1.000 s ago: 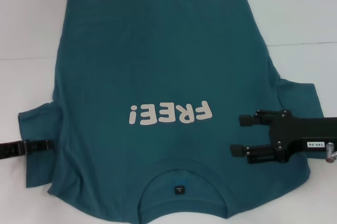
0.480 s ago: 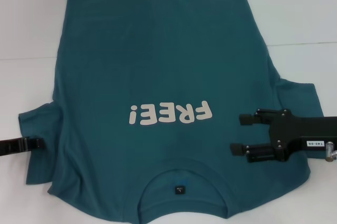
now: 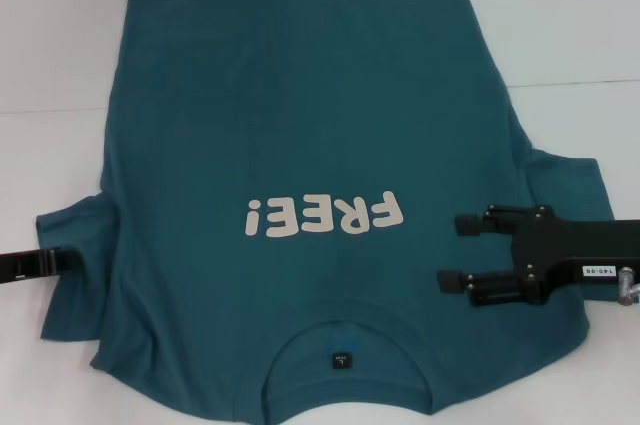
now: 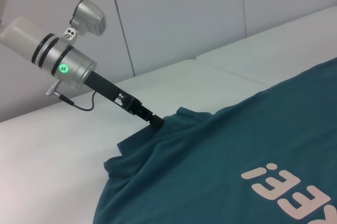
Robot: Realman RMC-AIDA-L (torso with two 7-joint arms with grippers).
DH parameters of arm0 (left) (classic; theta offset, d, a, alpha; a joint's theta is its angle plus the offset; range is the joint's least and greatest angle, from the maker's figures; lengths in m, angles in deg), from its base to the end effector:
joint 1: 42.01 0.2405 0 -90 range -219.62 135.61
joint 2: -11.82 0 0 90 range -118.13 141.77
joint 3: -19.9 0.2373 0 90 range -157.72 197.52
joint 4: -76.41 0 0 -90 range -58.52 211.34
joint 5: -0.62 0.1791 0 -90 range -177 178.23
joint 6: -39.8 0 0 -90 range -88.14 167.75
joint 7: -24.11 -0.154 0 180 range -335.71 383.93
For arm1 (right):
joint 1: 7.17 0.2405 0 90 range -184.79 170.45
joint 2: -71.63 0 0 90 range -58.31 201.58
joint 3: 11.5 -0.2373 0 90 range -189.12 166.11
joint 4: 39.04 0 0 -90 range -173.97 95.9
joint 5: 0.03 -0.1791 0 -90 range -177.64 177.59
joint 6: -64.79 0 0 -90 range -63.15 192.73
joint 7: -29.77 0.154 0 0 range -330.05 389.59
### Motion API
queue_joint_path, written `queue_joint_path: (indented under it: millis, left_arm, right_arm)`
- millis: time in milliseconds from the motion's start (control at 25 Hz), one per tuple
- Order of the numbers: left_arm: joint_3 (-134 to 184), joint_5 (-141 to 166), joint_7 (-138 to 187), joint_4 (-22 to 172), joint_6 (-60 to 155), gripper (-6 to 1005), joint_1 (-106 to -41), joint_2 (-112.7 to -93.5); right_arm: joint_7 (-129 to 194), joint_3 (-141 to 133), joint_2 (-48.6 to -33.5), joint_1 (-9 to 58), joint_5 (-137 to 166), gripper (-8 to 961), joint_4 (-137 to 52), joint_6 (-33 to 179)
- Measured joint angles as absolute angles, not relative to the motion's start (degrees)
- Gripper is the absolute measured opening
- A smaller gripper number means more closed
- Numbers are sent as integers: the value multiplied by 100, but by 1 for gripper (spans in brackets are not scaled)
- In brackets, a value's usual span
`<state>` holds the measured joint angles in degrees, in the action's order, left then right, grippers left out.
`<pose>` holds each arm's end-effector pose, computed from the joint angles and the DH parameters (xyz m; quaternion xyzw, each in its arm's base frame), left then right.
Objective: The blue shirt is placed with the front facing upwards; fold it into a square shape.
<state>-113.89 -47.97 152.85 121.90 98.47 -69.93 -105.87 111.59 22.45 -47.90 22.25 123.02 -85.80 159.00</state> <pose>-0.3085 0.3419 0.0298 -0.7656 -0.5520 -0.0948 0.3166 0.2352 0.2968 0.0211 -0.9489 0.2041 0.1955 0.1403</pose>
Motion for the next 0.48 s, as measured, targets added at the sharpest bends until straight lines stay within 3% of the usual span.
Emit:
queue_joint_path:
  millis: [480]
  left_arm:
    - [-11402, -4716, 15568, 12884, 10346, 32, -6790, -10553]
  right_arm:
    - [11164, 2166, -4790, 2212, 12273, 919, -8580, 15843]
